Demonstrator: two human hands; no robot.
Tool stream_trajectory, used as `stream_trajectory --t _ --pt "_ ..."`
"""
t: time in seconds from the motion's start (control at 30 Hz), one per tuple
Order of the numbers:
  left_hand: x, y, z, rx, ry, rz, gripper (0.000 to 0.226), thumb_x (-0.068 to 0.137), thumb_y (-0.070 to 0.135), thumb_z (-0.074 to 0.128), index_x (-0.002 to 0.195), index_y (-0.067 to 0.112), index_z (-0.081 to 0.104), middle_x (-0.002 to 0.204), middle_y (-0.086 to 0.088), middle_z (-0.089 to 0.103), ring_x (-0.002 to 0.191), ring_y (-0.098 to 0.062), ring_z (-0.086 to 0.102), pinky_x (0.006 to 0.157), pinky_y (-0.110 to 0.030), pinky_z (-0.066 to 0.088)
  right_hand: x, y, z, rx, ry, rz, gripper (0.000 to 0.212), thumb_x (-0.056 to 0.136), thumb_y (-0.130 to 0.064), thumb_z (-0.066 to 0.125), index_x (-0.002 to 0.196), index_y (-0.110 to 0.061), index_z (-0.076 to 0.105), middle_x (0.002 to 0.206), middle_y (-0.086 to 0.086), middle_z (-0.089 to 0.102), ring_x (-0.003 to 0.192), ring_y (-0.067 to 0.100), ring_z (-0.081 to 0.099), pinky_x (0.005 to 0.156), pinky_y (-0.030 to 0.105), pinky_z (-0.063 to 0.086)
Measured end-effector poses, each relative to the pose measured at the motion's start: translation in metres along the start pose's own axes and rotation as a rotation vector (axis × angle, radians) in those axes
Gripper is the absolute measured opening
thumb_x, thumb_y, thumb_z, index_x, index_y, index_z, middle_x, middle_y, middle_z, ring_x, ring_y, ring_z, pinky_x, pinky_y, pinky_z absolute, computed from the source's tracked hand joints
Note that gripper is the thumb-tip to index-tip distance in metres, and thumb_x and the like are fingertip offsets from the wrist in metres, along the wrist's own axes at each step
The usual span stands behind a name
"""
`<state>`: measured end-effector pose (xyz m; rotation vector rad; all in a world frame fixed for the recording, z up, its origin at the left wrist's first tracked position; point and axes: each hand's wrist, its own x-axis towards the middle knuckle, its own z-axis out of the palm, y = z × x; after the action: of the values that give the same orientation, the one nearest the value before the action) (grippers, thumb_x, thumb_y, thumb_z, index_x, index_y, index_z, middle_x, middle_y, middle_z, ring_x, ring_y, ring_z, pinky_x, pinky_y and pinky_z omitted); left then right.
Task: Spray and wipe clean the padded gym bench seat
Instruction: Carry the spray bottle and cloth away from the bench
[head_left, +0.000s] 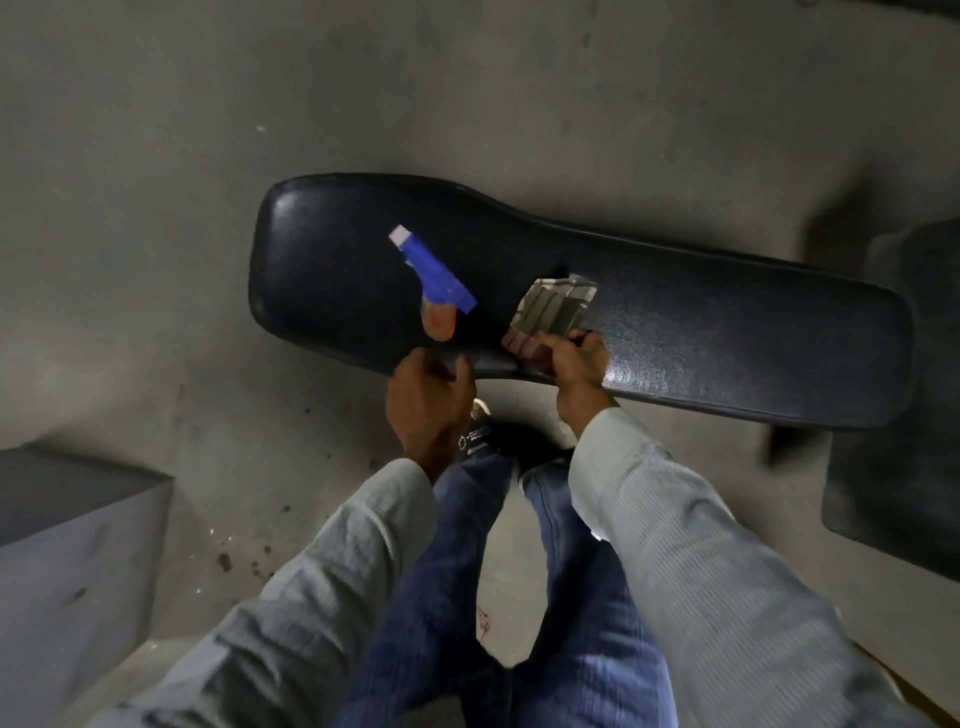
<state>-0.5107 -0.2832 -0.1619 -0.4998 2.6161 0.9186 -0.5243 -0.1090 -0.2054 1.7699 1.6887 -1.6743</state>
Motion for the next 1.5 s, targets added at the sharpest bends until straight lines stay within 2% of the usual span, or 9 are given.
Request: stream_trajectory --t 0.1,0.2,0.33,0.47,0.67,0.97,1.1,1.3,1.5 --pt "0.002 0.018 -0.021 -0.01 0.079 0.005 0.056 0.086 0.058 0.078 0.11 0.014 0.054 0.107 -0.002 0.058 0.09 -0.016 0.054 0.075 -0.034 0.04 -0.02 -0.006 -0.004 0.096 -0.028 0.014 0.033 0.087 0.001 0.081 0.102 -0.012 0.055 0.101 0.011 0.063 0.084 0.022 0.061 0.062 0.022 0.052" --pt "0.011 0.039 -0.036 0.025 0.097 0.078 0.07 0.079 0.066 0.079 0.121 0.017 0.052 0.117 -0.001 0.055 0.101 -0.02 0.058 0.077 -0.034 0.042 -0.039 -0.014 -0.007 0.208 -0.035 0.004 0.04 0.09 0.009 0.075 0.125 -0.003 0.058 0.099 0.007 0.063 0.078 0.013 0.061 0.056 0.008 0.051" --pt "0.028 0.064 -0.045 0.084 0.082 0.117 0.063 0.087 0.06 0.075 0.128 0.017 0.057 0.125 -0.005 0.062 0.11 -0.025 0.064 0.082 -0.035 0.044 -0.05 -0.019 -0.008 0.284 -0.074 0.025 0.047 0.088 0.004 0.079 0.131 -0.002 0.064 0.111 0.009 0.071 0.099 0.023 0.069 0.104 0.044 0.06" --pt "0.036 0.079 -0.054 0.133 0.037 0.143 0.037 0.092 0.043 0.067 0.114 0.013 0.068 0.115 -0.014 0.068 0.103 -0.038 0.069 0.086 -0.043 0.053 -0.061 -0.027 -0.026 0.45 -0.104 0.037 0.043 0.088 0.007 0.077 0.126 -0.009 0.063 0.12 0.016 0.073 0.107 0.03 0.072 0.108 0.055 0.058" --pt "0.0 0.1 -0.06 0.052 0.024 0.238 0.028 0.092 0.039 0.07 0.092 0.011 0.067 0.092 -0.009 0.067 0.082 -0.027 0.065 0.075 -0.034 0.046 -0.075 -0.027 -0.078 0.625 -0.136 0.029 0.038 0.093 0.008 0.071 0.123 -0.011 0.061 0.12 0.016 0.072 0.093 0.021 0.072 0.096 0.053 0.063" --pt "-0.112 0.166 -0.022 0.072 -0.089 0.376 0.027 0.09 0.033 0.08 0.103 0.01 0.075 0.108 -0.015 0.074 0.102 -0.04 0.071 0.08 -0.033 0.044 -0.095 0.008 -0.198 0.804 -0.043 0.008 0.038 0.095 0.011 0.062 0.126 -0.011 0.063 0.095 0.008 0.073 0.082 0.019 0.07 0.065 0.032 0.066" --pt "-0.179 0.189 0.008 0.09 -0.151 0.482 0.027 0.09 0.034 0.08 0.1 0.008 0.075 0.107 -0.017 0.075 0.102 -0.042 0.071 0.082 -0.038 0.05 -0.1 0.048 -0.265 0.873 0.08 0.009 0.044 0.094 0.012 0.061 0.136 0.003 0.06 0.11 0.017 0.071 0.084 0.021 0.07 0.058 0.027 0.065" --pt "-0.283 0.207 0.056 0.138 -0.295 0.633 0.036 0.09 0.04 0.08 0.098 0.005 0.074 0.107 -0.019 0.075 0.103 -0.045 0.07 0.084 -0.044 0.053 -0.109 0.126 -0.357 0.984 0.229 0.027 0.041 0.093 0.012 0.06 0.134 0.005 0.065 0.124 0.025 0.073 0.105 0.035 0.071 0.089 0.05 0.067" --pt "-0.38 0.207 0.094 0.176 -0.489 0.808 0.032 0.087 0.039 0.08 0.088 0.008 0.074 0.096 -0.017 0.076 0.096 -0.043 0.071 0.076 -0.037 0.051 -0.13 0.203 -0.426 1.038 0.404 0.015 0.034 0.092 0.01 0.062 0.12 -0.004 0.072 0.105 0.015 0.075 0.093 0.029 0.07 0.075 0.037 0.066"
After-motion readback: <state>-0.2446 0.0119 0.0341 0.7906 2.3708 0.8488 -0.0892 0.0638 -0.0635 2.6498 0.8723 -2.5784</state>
